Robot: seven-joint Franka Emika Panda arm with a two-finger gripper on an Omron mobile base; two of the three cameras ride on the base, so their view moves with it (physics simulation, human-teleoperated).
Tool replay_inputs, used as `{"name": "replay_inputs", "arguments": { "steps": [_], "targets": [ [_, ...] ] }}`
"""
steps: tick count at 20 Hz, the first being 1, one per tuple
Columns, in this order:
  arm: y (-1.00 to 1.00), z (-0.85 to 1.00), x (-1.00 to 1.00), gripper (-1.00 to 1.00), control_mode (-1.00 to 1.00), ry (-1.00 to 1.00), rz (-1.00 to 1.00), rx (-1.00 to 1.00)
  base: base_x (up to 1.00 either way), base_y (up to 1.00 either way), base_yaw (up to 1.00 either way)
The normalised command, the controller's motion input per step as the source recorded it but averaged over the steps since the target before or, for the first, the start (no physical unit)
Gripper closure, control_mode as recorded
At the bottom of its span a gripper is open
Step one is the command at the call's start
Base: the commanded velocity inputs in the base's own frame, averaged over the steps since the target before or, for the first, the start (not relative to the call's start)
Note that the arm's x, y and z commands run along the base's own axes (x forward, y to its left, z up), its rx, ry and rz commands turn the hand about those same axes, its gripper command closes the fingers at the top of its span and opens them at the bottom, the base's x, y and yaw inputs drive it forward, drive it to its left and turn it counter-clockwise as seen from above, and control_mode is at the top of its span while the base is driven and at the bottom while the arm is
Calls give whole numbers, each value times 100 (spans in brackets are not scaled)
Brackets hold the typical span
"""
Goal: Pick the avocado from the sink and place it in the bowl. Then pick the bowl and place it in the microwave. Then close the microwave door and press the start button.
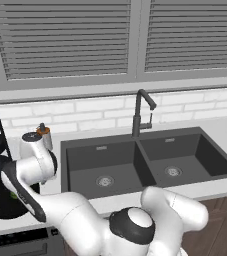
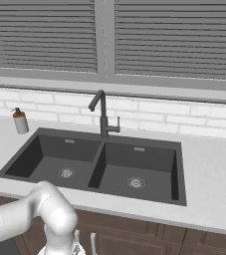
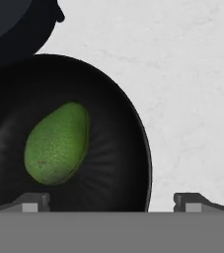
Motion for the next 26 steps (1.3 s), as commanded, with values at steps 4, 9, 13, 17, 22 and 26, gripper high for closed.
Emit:
{"name": "replay_inputs", "arguments": {
  "steps": [4, 9, 13, 17, 22, 26],
  "targets": [
    [-9, -3, 0, -100, -100, 0, 0, 8, 0, 0, 0],
    [0, -24, 0, -100, -100, 0, 0, 1, 0, 0, 0],
    [0, -20, 0, -100, -100, 0, 0, 0, 0, 0, 0],
    [0, -16, 0, -100, -100, 0, 0, 0, 0, 0, 0],
    [3, -17, 0, -100, -100, 3, 0, 0, 0, 0, 0],
    [1, -5, 0, 100, -100, 1, 0, 0, 0, 0, 0]
  ]
}}
